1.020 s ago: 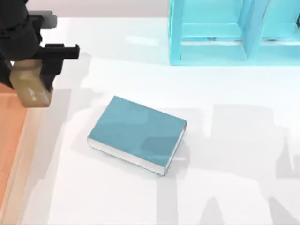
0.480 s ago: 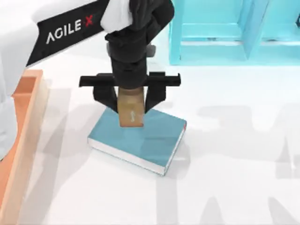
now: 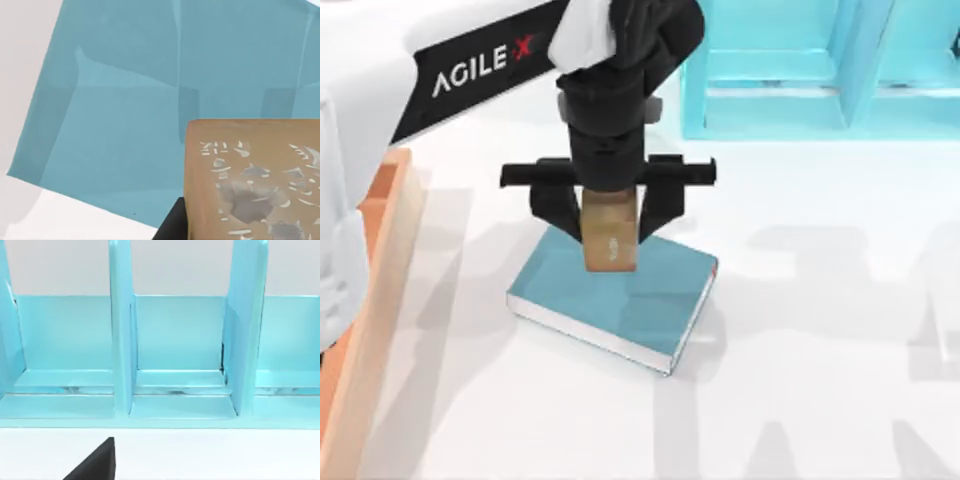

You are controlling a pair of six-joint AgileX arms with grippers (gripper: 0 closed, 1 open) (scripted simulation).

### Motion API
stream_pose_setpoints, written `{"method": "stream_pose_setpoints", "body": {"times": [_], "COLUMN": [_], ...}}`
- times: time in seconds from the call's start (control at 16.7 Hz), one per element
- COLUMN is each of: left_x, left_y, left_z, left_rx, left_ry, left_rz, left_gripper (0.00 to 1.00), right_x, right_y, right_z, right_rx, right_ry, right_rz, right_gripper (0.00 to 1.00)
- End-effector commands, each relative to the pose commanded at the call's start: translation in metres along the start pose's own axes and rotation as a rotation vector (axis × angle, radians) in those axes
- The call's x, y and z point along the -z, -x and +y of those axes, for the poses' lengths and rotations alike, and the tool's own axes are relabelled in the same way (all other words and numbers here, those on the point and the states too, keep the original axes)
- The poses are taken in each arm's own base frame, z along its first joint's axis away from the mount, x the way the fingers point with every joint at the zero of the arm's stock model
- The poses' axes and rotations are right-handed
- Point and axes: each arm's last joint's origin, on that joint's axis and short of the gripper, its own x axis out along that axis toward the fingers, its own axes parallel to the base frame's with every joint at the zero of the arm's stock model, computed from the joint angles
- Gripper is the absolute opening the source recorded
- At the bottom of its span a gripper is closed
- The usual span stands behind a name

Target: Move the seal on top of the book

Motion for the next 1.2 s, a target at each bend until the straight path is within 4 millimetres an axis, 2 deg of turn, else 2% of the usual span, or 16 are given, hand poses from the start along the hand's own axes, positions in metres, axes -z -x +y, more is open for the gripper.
{"method": "stream_pose_setpoints", "body": {"times": [0.24,1.02,1.2], "left_x": [0.0000,0.0000,0.0000], "left_y": [0.0014,0.0014,0.0014], "left_z": [-0.0004,-0.0004,-0.0004], "left_rx": [0.001,0.001,0.001], "left_ry": [0.000,0.000,0.000], "left_rz": [-0.001,-0.001,-0.001], "left_gripper": [0.00,0.98,1.00], "right_x": [0.0000,0.0000,0.0000], "right_y": [0.0000,0.0000,0.0000], "right_z": [0.0000,0.0000,0.0000], "right_rx": [0.000,0.000,0.000], "right_ry": [0.000,0.000,0.000], "right_rz": [0.000,0.000,0.000], "right_gripper": [1.00,1.00,1.00]}}
